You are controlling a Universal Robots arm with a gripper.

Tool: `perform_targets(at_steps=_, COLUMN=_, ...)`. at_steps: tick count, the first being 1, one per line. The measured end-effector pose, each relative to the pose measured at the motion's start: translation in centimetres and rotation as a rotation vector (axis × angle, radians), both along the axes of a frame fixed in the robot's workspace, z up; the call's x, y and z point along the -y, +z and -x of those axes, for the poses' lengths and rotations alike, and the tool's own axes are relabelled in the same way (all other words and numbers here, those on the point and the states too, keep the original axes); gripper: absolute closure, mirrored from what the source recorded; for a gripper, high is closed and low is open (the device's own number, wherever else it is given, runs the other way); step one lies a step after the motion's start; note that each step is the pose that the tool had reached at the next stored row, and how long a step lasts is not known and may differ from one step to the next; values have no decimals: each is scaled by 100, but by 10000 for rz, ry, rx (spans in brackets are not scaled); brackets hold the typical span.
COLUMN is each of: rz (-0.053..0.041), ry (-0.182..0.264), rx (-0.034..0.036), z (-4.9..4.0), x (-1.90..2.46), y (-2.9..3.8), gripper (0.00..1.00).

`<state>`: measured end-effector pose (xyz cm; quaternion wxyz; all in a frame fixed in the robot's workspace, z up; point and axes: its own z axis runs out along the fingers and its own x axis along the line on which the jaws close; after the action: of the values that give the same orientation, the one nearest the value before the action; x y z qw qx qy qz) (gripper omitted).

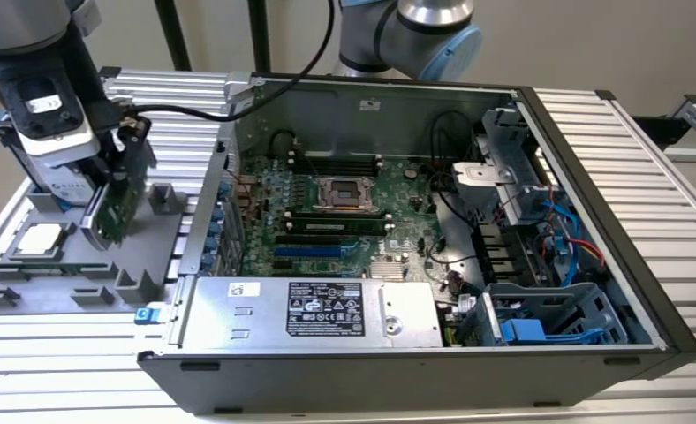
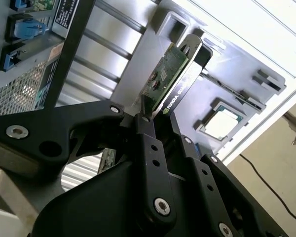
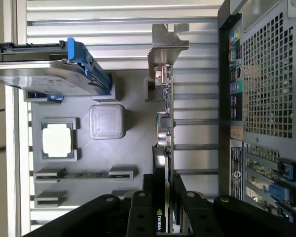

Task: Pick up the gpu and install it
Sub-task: 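Pick up the gpu and move the gpu toward the slot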

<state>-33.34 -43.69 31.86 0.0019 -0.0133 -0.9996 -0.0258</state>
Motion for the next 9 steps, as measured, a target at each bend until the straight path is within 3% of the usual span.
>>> perform_targets(at_steps=9, rz=0, ry=0, rx=-1, z=0, x=0, y=93, gripper=100)
